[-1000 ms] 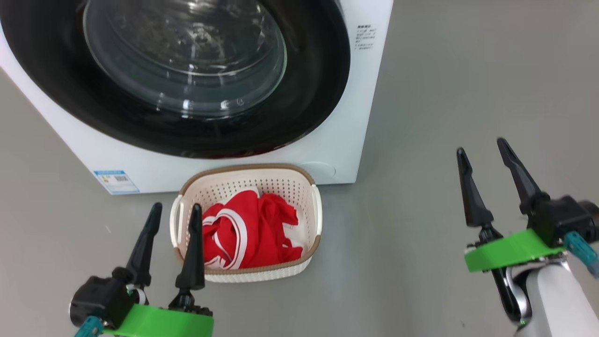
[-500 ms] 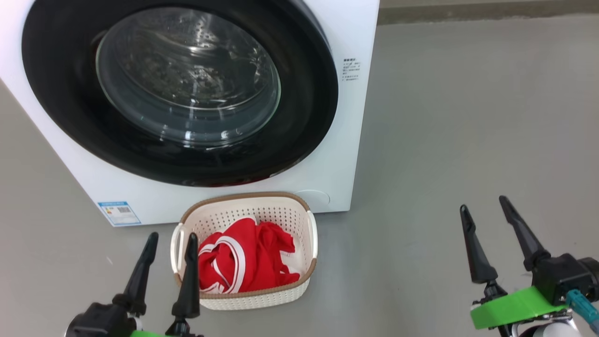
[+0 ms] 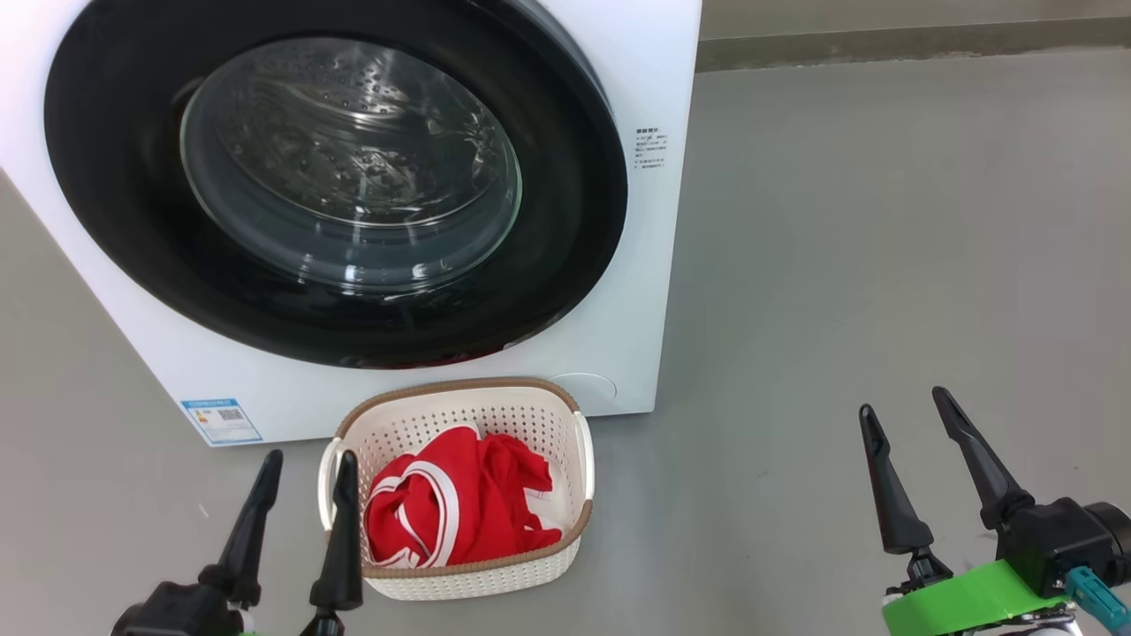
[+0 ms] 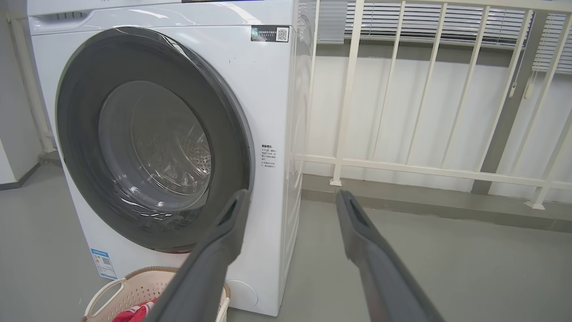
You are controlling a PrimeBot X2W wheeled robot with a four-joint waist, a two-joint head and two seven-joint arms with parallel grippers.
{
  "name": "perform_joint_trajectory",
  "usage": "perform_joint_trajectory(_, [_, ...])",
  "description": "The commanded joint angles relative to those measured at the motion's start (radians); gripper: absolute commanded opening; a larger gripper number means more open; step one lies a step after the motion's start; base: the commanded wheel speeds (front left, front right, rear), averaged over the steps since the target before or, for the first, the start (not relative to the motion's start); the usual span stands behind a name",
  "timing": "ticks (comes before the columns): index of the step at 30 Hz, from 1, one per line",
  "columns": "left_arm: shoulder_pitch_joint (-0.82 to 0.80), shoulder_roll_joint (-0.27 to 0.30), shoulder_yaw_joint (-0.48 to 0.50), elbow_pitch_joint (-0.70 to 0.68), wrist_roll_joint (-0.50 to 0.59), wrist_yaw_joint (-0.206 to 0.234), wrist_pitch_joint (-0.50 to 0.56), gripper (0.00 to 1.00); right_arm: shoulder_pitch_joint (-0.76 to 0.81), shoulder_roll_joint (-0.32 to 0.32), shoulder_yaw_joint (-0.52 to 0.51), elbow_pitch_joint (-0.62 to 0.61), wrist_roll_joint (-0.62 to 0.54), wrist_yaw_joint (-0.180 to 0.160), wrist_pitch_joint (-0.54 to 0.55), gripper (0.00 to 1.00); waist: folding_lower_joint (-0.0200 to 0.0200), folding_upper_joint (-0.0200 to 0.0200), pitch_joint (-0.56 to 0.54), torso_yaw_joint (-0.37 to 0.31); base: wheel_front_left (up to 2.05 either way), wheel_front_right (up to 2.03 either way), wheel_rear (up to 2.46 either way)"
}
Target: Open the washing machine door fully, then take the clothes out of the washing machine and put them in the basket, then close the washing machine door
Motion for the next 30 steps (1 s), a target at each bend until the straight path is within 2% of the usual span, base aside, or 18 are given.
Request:
perform_joint_trajectory(1, [-0.013, 0.01, 0.033, -0.025, 0.013, -0.003, -0.008, 1.0, -0.011, -0.008, 0.028, -0.03, 0.008, -0.004, 0.001, 1.0, 0.0, 0.0, 0.0, 0.001, 0.0, 0.0, 0.0])
perform_joint_trajectory(10, [-0.015, 0.01, 0.041, -0.033, 0.016, 0.0, -0.008, 1.0, -0.011, -0.008, 0.033, -0.032, 0.017, -0.004, 0.001, 1.0, 0.0, 0.0, 0.002, 0.007, 0.0, 0.0, 0.0])
perform_joint_trajectory(11, [0.002, 0.0, 0.007, -0.007, 0.006, 0.001, 0.0, 0.0, 0.008, 0.0, 0.005, -0.002, 0.01, 0.0, 0.0, 0.0, 0.0, 0.0, 0.002, 0.007, 0.0, 0.0, 0.0])
perform_joint_trajectory(19, [0.023, -0.005, 0.003, 0.064, -0.026, 0.0, 0.017, 0.0, 0.027, 0.016, 0.007, 0.07, 0.045, 0.0, 0.006, 0.0, 0.0002, 0.0, 0.002, 0.007, 0.0, 0.0, 0.0])
perform_joint_trajectory(23, [0.02, -0.005, 0.008, 0.067, -0.07, -0.003, 0.028, 0.0, 0.022, 0.012, 0.008, 0.072, 0.096, 0.0, 0.016, 0.0, 0.0023, 0.0, 0.0, 0.008, 0.0, 0.0, 0.0])
perform_joint_trajectory(30, [0.012, -0.004, 0.016, 0.076, -0.147, -0.007, 0.048, 0.0, 0.012, 0.007, 0.009, 0.08, 0.183, 0.0, 0.032, 0.0, 0.0, 0.0, 0.004, 0.008, 0.0, 0.0, 0.0])
